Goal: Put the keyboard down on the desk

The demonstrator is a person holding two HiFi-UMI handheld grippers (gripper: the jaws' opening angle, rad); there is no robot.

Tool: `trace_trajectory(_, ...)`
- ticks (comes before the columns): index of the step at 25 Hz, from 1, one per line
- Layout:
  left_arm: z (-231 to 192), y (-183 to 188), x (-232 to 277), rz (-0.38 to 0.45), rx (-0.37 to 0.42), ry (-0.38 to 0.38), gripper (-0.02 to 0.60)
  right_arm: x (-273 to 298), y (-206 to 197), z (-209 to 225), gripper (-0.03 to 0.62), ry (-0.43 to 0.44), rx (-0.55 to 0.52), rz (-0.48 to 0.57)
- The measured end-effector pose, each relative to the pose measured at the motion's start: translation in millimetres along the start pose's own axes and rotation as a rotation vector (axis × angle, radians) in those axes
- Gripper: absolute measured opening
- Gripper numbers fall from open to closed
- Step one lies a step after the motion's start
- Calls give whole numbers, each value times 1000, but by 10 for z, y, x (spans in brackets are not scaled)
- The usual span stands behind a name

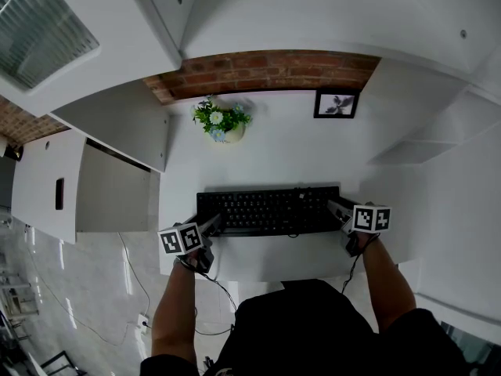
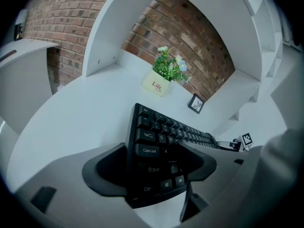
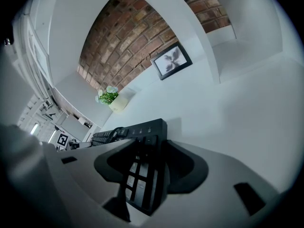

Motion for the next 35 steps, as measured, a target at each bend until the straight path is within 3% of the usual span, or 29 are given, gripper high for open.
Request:
trace_trajectory(9,-22,-19,11,10,58,92,339,4,35,-16,202,-71,-85,-15)
trace_trajectory(14,-28,-57,-13,21,72,118,342,-37,101,-57,212,-153,-220,-9)
trace_trajectory(19,-5,33,-161,108,149,189,342,-156,238,-114,210,-198,-282,47)
trace_trajectory(22,77,144,-273,172,183,186,341,-240,319,-185,175,-200,-294,95)
trace_trajectory(25,206,217,-398,222,207,167,334,-303,392,-336,61,-175,-316,139)
trace_trajectory(27,306,247,-487,256,235,159,271,-337,430,-486,25,-145,-338,164)
trace_trajectory(32,558,240,-706,342,276,143,67,-436,504,-829,18,-80,-402,219)
trace_trajectory(35,747,232,-891,400,277,91,24,-519,514,-1032,18,-55,-430,247)
Point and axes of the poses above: the fingertips, and each gripper's own axes: x forward along the fingers, z to its right, y out of its top, the point moved 4 cm from there along -x, backward along the fingers, and after that the axes turned 8 degrees about -x, right-handed, at the moved point
